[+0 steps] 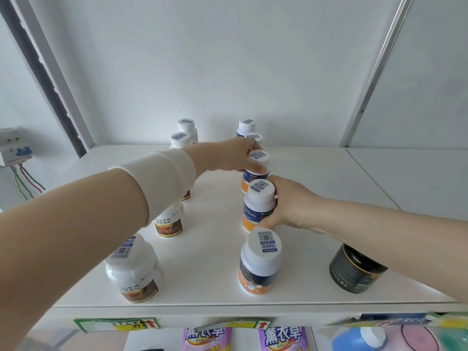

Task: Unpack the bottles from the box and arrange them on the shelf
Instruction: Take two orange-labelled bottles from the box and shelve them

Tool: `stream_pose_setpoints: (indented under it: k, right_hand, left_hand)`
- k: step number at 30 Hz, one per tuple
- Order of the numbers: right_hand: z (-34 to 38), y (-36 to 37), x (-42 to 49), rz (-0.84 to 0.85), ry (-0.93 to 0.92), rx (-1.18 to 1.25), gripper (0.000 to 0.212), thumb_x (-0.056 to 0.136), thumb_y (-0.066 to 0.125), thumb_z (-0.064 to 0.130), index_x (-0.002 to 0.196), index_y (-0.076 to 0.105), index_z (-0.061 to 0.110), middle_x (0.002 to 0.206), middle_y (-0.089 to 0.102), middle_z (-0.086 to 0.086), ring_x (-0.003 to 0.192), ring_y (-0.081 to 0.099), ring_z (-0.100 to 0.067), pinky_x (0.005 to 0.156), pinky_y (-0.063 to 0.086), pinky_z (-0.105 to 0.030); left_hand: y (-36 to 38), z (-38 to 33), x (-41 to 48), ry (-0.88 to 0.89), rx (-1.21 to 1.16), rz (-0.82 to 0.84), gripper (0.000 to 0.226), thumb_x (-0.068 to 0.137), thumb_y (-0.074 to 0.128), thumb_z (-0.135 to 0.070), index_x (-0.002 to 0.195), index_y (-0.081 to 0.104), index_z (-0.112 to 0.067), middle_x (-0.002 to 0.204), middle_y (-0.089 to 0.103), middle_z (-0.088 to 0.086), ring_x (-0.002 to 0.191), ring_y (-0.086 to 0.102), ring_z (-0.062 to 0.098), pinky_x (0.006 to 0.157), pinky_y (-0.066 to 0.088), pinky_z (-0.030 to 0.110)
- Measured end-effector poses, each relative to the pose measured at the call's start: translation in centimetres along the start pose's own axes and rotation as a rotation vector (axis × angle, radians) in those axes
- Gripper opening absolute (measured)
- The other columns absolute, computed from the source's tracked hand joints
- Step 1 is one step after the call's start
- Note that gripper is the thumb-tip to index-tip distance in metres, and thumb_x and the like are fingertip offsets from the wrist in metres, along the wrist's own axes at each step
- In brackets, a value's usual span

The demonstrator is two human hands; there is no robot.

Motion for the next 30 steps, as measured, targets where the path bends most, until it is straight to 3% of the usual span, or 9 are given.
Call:
stream_pose_setpoints:
  k: [6, 8, 11, 15, 18, 21, 23, 30]
  right_hand:
    - [0.1, -0.3, -0.7, 0.043, 0.029, 0.007, 0.057, 0.065, 0.082, 0.009, 0.106, 0.044, 0.024, 0.100, 0.055, 0.007, 0.096, 0.054, -0.014, 0.074, 0.044, -0.022]
    - [0.5, -1.2, -1.3, 0.064, 0.041, -0.019, 0.062, 0.067, 0.082, 0.014, 0.116, 0.045, 0.022, 0.104, 0.052, 0.008, 0.099, 0.051, -0.013, 0.080, 0.044, -0.023]
    - [1.2, -3.9, -2.3, 0.021, 0.065, -0.092, 0.082, 0.069, 0.081, 0.021, 0.137, 0.036, 0.019, 0.128, 0.048, -0.001, 0.108, 0.050, -0.015, 0.093, 0.042, -0.027]
    - [3.0, -6.8, -3.9, -0.056, 0.025, -0.299, 0.086, 0.074, 0.077, 0.028, 0.143, 0.028, 0.015, 0.145, 0.039, -0.005, 0.128, 0.043, -0.021, 0.101, 0.038, -0.030]
    - [5.2, -7.0, -5.5, -0.150, -0.066, -0.465, 0.078, 0.081, 0.069, 0.033, 0.143, 0.028, 0.012, 0.146, 0.038, -0.007, 0.130, 0.041, -0.024, 0.098, 0.037, -0.030]
    - [7.7, -5.3, -7.0, -0.227, -0.189, -0.514, 0.065, 0.086, 0.061, 0.032, 0.140, 0.032, 0.011, 0.142, 0.039, -0.011, 0.128, 0.042, -0.027, 0.093, 0.037, -0.031]
    - [9.5, -3.3, -8.4, -0.257, -0.254, -0.556, 0.060, 0.088, 0.057, 0.030, 0.139, 0.033, 0.011, 0.142, 0.038, -0.013, 0.130, 0.039, -0.030, 0.098, 0.036, -0.034]
    - [17.0, 7.4, -13.4, -0.233, -0.558, -0.760, 0.050, 0.093, 0.048, 0.033, 0.135, 0.037, 0.008, 0.137, 0.041, -0.014, 0.126, 0.041, -0.032, 0.096, 0.037, -0.039]
  left_hand:
    - [-0.6, 0.2, -0.7, 0.000, 0.100, -0.016, 0.059, 0.085, 0.066, -0.031, 0.136, 0.039, -0.019, 0.121, 0.049, -0.002, 0.108, 0.052, 0.017, 0.098, 0.042, 0.029]
    - [-1.3, -0.3, -1.5, 0.004, 0.099, -0.029, 0.062, 0.086, 0.065, -0.031, 0.139, 0.035, -0.018, 0.127, 0.049, -0.002, 0.108, 0.050, 0.014, 0.095, 0.040, 0.025]
    - [-3.2, -1.3, -3.4, 0.013, 0.159, -0.097, 0.055, 0.088, 0.063, -0.033, 0.136, 0.041, -0.018, 0.132, 0.052, -0.002, 0.107, 0.052, 0.013, 0.089, 0.037, 0.022]
    - [-5.4, -2.6, -7.1, -0.024, 0.493, -0.225, 0.050, 0.091, 0.057, -0.034, 0.136, 0.040, -0.020, 0.135, 0.050, -0.002, 0.119, 0.050, 0.019, 0.095, 0.038, 0.030]
    - [-6.1, -3.4, -11.2, -0.085, 0.802, -0.324, 0.051, 0.093, 0.051, -0.037, 0.139, 0.035, -0.021, 0.136, 0.048, 0.001, 0.121, 0.050, 0.023, 0.096, 0.039, 0.035]
    - [-6.2, -3.4, -16.3, -0.180, 0.968, -0.405, 0.048, 0.095, 0.049, -0.035, 0.138, 0.038, -0.017, 0.131, 0.051, 0.006, 0.117, 0.053, 0.028, 0.090, 0.041, 0.035]
    - [-5.9, -2.9, -20.0, -0.254, 1.083, -0.446, 0.047, 0.095, 0.048, -0.035, 0.135, 0.040, -0.013, 0.129, 0.052, 0.009, 0.116, 0.053, 0.029, 0.090, 0.041, 0.035]
    - [-4.7, 1.3, -33.3, -0.515, 1.191, -0.454, 0.043, 0.096, 0.046, -0.031, 0.133, 0.041, -0.010, 0.129, 0.052, 0.011, 0.120, 0.050, 0.030, 0.093, 0.041, 0.037]
Point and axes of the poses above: each hand's wrist, its own x-axis towards the middle knuckle, its own y-axis out of the palm, z = x × y, the point moved 6 cm from there along x, towards the middle knuckle
